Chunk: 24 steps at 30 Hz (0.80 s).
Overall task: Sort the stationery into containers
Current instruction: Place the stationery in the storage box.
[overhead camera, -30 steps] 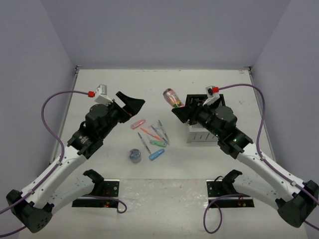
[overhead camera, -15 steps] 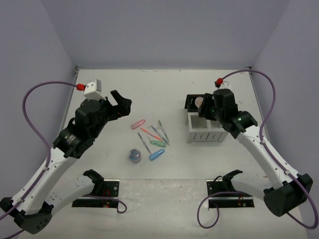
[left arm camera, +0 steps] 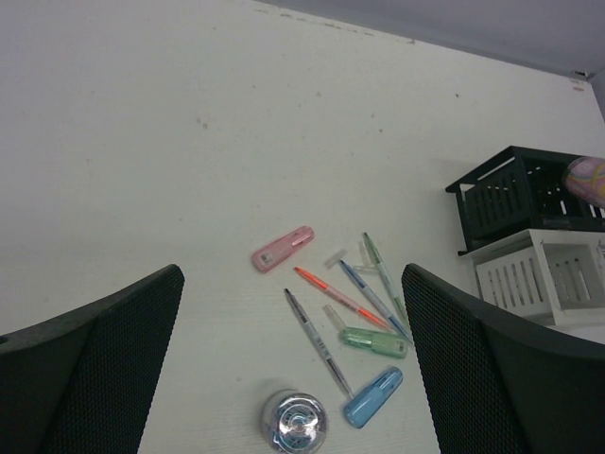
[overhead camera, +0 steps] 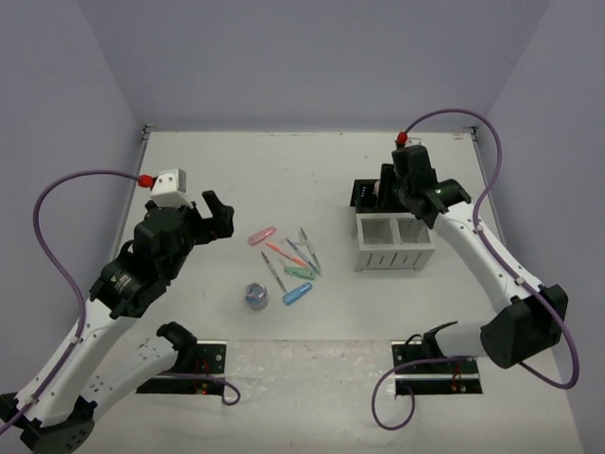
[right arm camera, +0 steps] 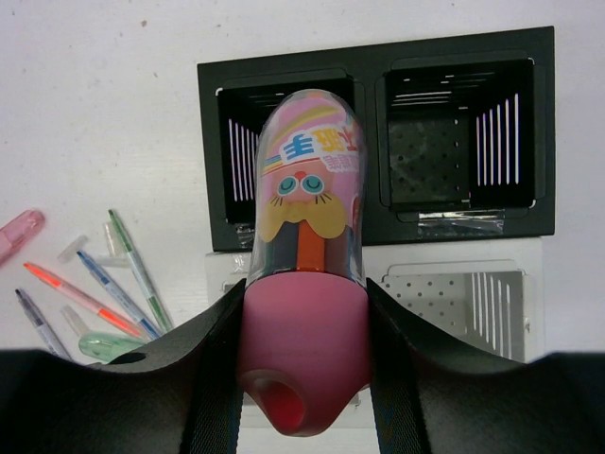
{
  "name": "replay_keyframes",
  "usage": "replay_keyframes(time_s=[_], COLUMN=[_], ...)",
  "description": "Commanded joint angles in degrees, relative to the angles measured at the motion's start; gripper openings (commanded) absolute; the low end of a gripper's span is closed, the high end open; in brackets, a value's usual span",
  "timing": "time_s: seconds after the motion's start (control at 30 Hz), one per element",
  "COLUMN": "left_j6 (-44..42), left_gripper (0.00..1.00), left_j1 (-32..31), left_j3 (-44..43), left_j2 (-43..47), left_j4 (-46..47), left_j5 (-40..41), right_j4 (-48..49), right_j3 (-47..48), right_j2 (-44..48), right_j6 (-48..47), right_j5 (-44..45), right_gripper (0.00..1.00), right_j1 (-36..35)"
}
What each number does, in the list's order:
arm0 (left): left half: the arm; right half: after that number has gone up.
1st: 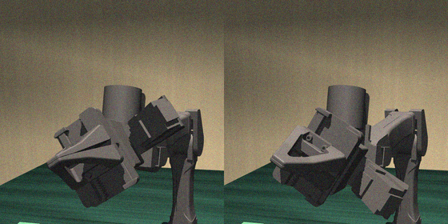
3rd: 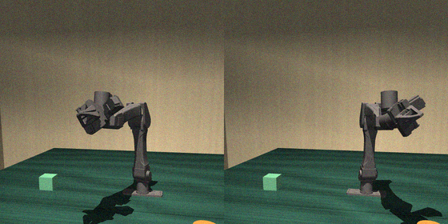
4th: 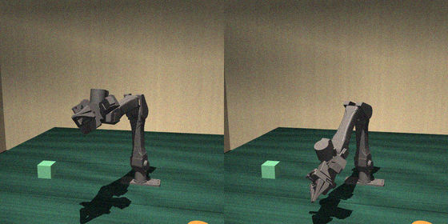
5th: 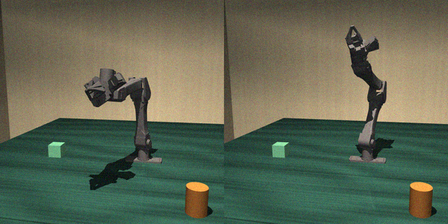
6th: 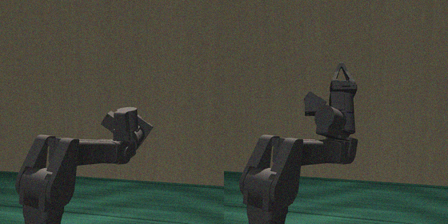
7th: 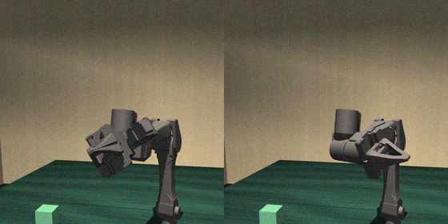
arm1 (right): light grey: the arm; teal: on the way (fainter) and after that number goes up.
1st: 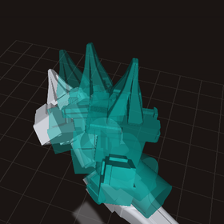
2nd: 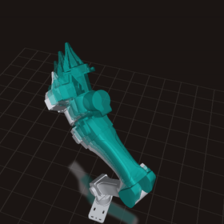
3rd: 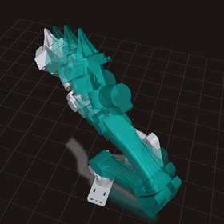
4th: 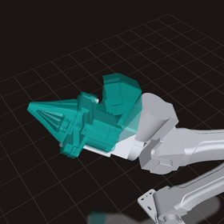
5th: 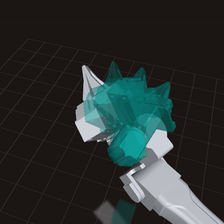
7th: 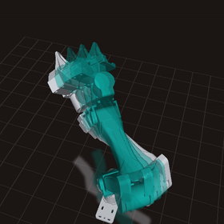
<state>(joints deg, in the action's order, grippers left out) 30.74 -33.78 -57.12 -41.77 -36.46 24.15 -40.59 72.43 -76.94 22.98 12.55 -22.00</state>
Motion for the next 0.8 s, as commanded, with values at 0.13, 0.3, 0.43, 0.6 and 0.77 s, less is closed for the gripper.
replay_keyframes(time_s=[0.13, 0.3, 0.43, 0.6, 0.77], left_j6=[-2.7, -2.8, -2.9, -3.1, -3.3], left_gripper=[1.00, 1.00, 1.00, 1.00, 1.00], left_j1=[-0.1, -0.1, -0.1, -0.1, -0.1], left_j3=[3.0, 3.5, 3.7, 3.8, 4.3], left_j2=[2.5, 2.6, 2.7, 2.7, 2.2], left_j4=[-0.2, -0.5, -0.7, -1.2, -1.4], left_j5=[3.1, 3.5, 3.9, 4.1, 4.7], right_j4=[-1.4, -1.3, -1.6, -2.7, -5.3], right_j3=[4.5, 3.6, 4.7, 7.8, 13.7], right_j2=[-3.6, -4.3, -6.2, -8.0, -9.3], right_j6=[-2.2, -2.2, -2.7, -2.9, -4.0], right_j5=[-1.7, -2.1, -2.1, -2.4, -1.2], right_gripper=[0.00, 0.00, 0.12, 0.69, 0.91], right_j1=[0.5, 0.5, 0.5, 0.5, 0.4])
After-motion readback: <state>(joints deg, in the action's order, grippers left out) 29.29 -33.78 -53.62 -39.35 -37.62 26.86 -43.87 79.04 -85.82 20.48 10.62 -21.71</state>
